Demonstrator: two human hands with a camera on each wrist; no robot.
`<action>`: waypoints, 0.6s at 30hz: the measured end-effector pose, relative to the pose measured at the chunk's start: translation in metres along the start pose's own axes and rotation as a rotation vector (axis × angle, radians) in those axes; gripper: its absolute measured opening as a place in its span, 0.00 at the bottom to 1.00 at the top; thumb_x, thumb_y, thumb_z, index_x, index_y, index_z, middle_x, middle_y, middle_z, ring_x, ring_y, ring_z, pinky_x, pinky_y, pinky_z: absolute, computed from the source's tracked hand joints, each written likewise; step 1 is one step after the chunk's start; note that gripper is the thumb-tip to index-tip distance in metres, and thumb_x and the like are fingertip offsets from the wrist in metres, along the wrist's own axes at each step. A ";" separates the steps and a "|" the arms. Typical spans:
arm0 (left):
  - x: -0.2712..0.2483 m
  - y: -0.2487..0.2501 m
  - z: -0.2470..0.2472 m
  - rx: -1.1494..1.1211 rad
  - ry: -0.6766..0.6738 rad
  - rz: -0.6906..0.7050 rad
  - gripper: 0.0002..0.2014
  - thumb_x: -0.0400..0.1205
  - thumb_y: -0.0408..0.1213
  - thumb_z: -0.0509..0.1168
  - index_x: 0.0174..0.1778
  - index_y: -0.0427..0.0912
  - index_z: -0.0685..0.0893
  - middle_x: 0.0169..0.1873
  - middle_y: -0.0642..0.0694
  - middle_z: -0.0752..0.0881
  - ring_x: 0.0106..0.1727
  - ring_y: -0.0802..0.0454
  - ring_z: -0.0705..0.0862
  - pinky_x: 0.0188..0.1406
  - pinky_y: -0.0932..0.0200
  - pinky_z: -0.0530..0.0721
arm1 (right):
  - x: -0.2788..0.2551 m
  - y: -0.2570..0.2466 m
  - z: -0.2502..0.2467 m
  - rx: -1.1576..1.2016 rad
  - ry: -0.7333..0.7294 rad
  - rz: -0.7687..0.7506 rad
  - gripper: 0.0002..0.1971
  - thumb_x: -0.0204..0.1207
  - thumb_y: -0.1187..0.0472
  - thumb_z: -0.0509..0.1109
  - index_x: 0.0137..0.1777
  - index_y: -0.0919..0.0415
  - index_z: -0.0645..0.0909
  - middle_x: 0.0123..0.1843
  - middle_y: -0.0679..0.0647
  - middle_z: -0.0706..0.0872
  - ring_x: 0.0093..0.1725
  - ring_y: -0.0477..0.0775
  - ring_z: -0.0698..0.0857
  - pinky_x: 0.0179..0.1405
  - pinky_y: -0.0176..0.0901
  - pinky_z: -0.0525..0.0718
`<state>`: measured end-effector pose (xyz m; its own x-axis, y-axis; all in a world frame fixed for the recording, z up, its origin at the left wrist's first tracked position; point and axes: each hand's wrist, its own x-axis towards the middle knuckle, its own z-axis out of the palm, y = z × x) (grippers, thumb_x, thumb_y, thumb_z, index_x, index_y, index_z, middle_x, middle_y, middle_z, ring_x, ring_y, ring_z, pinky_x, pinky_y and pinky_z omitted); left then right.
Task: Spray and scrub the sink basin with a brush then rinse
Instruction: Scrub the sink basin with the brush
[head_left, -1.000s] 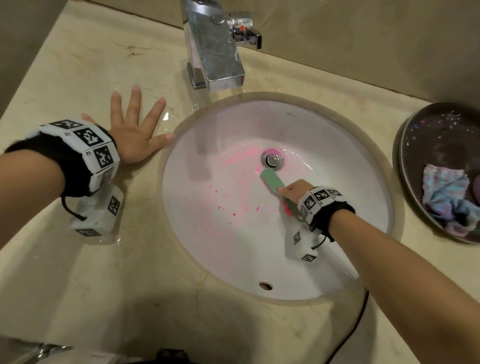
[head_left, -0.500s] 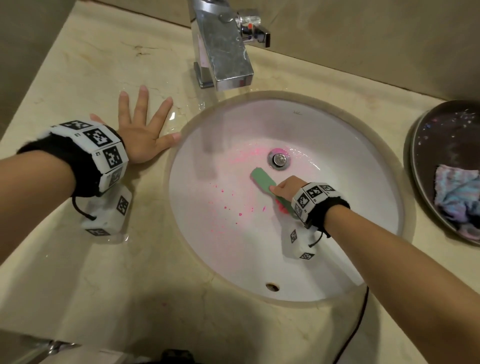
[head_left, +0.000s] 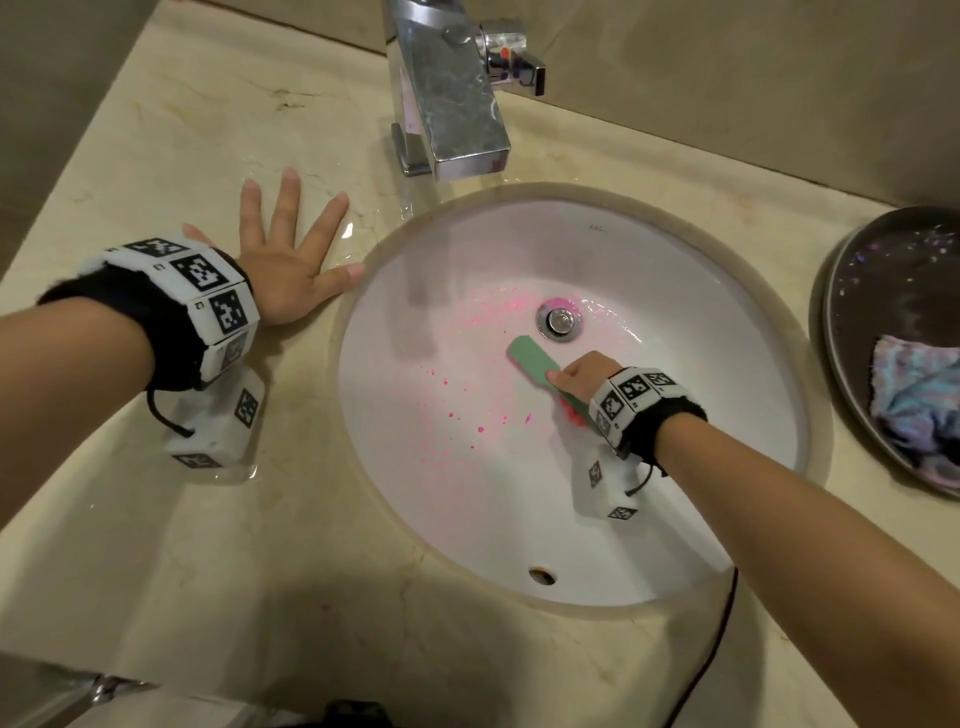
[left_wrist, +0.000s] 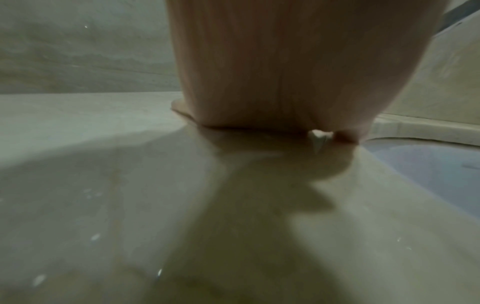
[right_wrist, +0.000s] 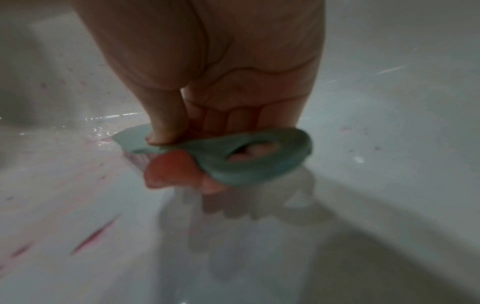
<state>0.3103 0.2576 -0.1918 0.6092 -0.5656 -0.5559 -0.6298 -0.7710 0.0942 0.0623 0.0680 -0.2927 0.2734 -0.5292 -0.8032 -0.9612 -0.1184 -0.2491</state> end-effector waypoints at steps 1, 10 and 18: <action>0.000 0.000 0.000 0.002 -0.001 0.001 0.33 0.78 0.69 0.43 0.76 0.72 0.34 0.79 0.56 0.27 0.80 0.45 0.29 0.68 0.21 0.37 | 0.002 0.004 -0.002 -0.014 0.027 0.008 0.19 0.80 0.50 0.65 0.43 0.68 0.84 0.37 0.62 0.88 0.34 0.58 0.83 0.49 0.51 0.87; 0.002 -0.002 0.002 0.002 -0.005 0.001 0.33 0.78 0.69 0.43 0.76 0.73 0.34 0.79 0.56 0.27 0.80 0.45 0.29 0.68 0.21 0.37 | -0.001 -0.027 0.003 0.008 -0.032 -0.052 0.16 0.83 0.51 0.60 0.39 0.62 0.77 0.28 0.52 0.79 0.24 0.50 0.78 0.31 0.37 0.78; 0.002 -0.002 0.000 0.005 -0.018 0.007 0.33 0.79 0.68 0.43 0.76 0.72 0.33 0.78 0.56 0.26 0.80 0.44 0.27 0.68 0.21 0.36 | 0.008 -0.002 -0.016 -0.027 0.120 0.005 0.19 0.80 0.49 0.63 0.39 0.64 0.83 0.33 0.58 0.85 0.33 0.57 0.83 0.51 0.49 0.85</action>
<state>0.3126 0.2576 -0.1930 0.5960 -0.5653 -0.5703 -0.6363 -0.7657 0.0940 0.0661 0.0510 -0.2900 0.2634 -0.6261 -0.7339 -0.9637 -0.1369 -0.2290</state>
